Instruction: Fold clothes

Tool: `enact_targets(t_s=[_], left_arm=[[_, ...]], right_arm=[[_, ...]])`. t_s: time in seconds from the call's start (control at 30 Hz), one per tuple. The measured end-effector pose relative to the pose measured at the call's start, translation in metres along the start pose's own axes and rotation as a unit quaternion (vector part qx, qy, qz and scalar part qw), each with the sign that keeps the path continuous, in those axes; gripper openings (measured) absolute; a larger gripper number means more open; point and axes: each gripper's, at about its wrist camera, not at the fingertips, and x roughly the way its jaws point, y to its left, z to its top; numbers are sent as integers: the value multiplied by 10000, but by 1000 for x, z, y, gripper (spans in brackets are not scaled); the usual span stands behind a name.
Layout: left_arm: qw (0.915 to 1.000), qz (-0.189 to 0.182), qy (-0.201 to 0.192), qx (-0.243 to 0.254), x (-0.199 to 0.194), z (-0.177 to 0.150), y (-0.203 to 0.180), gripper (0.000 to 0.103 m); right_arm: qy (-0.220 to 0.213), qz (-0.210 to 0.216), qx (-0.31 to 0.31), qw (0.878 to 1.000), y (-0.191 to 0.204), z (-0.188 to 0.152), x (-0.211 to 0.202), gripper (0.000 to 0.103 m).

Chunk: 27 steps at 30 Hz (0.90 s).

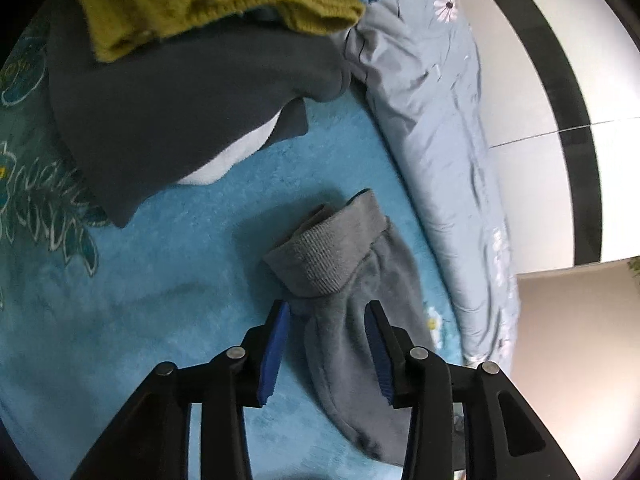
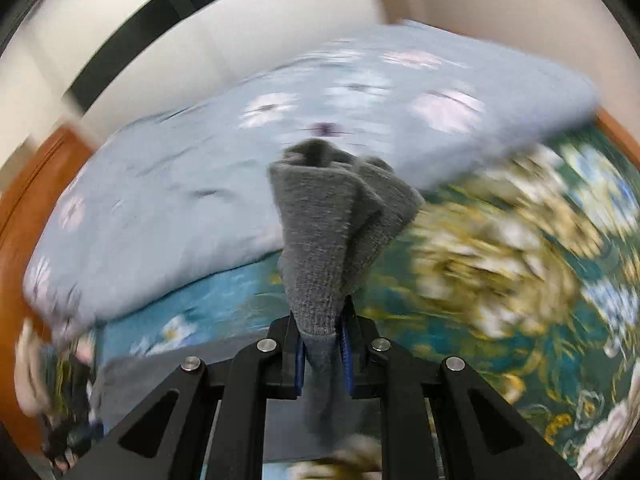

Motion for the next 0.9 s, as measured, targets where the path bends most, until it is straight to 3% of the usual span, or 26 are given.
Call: enact_targets(t_s=[0.13, 0.23, 0.33, 0.47, 0.57, 0.67, 0.7, 0.73, 0.8, 0.9], left_arm=[[9995, -302, -18, -45, -10, -8, 3, 46], [9986, -496, -34, -178, -14, -13, 8, 48], [9978, -564, -6, -339, -12, -12, 13, 49], [9969, -608, 25, -501, -14, -13, 26, 49], [9964, -660, 42, -537, -15, -14, 32, 50], [9969, -658, 147, -393, -16, -17, 28, 50], [9970, -690, 178, -314, -16, -18, 23, 50], [9969, -722, 210, -235, -15, -20, 18, 50], [9965, -772, 307, -25, -13, -24, 5, 51], [9949, -832, 461, 323, -7, -30, -18, 52]], right_arm=[[338, 189, -1022, 9940, 90, -23, 24, 15], [750, 280, -1829, 9799, 155, -50, 49, 15], [1174, 125, -2438, 9626, 194, -88, 75, 15], [1734, -280, -2966, 9387, 220, -133, 111, 15], [1976, -383, -3311, 9219, 228, -156, 116, 19], [2226, -245, -3600, 9057, 233, -172, 114, 35], [2350, -46, -3611, 9024, 233, -175, 111, 49], [2493, 205, -3587, 8993, 232, -178, 108, 56], [2562, 538, -3533, 8981, 230, -179, 98, 56], [2412, 534, -3439, 9059, 226, -169, 94, 56]])
